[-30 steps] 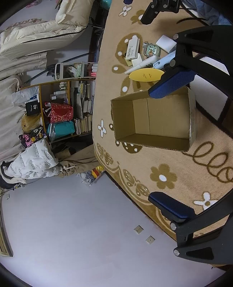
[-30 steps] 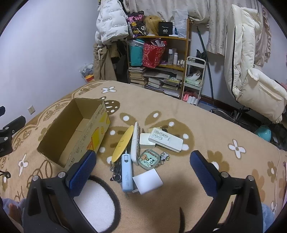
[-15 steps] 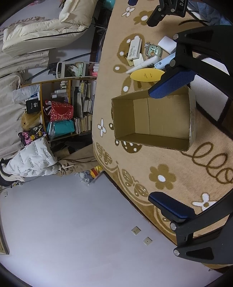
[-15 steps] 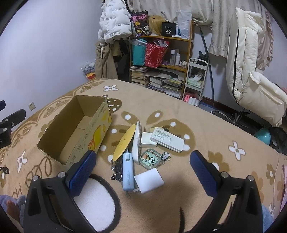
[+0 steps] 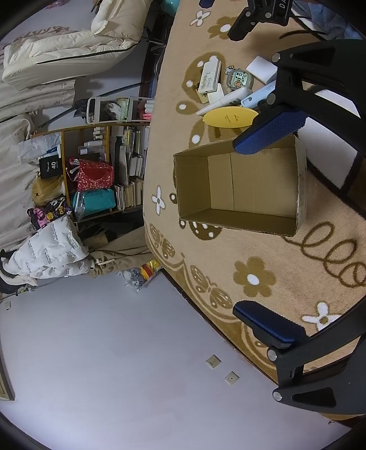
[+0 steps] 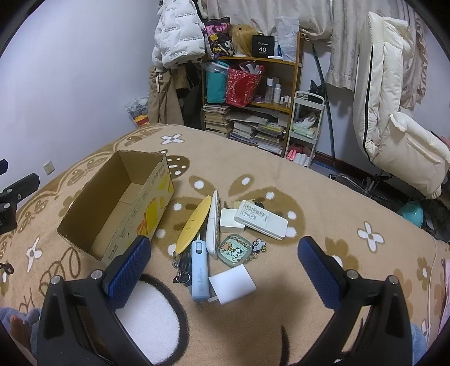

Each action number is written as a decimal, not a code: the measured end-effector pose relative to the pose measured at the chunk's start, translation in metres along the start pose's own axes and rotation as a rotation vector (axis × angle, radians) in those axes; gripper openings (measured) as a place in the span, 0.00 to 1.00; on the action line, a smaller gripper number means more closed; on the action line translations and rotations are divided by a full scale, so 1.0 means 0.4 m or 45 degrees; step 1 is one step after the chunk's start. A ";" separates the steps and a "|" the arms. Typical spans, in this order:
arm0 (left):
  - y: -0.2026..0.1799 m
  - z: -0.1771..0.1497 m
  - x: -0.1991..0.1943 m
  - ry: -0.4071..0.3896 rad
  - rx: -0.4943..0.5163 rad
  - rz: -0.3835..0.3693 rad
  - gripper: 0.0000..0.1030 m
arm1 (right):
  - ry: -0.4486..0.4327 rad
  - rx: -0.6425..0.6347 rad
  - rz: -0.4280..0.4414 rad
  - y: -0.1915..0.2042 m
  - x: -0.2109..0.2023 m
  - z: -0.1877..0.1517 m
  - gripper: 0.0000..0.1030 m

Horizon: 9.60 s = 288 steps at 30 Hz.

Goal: Organize rigid objects

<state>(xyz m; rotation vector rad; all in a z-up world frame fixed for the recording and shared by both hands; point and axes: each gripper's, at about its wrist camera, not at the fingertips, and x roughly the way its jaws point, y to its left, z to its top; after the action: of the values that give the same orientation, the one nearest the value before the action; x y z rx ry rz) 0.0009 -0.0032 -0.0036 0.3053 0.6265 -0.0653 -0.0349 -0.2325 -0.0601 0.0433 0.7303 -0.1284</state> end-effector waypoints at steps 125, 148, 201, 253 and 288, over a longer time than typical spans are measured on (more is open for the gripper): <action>0.043 -0.150 0.512 0.803 -0.095 -0.098 0.14 | 0.200 -0.128 0.288 0.208 0.244 0.151 0.68; 0.043 -0.147 0.511 0.804 -0.087 -0.086 0.15 | 0.165 -0.133 0.541 0.327 0.315 0.133 0.68; 0.057 -0.143 0.511 0.818 -0.138 -0.097 0.17 | 0.461 0.294 0.358 0.067 0.428 -0.004 0.73; 0.056 -0.148 0.516 0.824 -0.141 -0.100 0.16 | 0.396 0.287 0.266 0.118 0.552 0.016 0.09; 0.057 -0.144 0.515 0.826 -0.150 -0.105 0.16 | 0.254 0.023 0.543 0.346 0.346 0.114 0.09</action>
<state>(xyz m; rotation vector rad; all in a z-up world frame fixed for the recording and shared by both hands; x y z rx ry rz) 0.1385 0.0424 -0.1627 0.1820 1.2820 -0.0063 0.1157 -0.1133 -0.1191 0.2299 0.9030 0.2808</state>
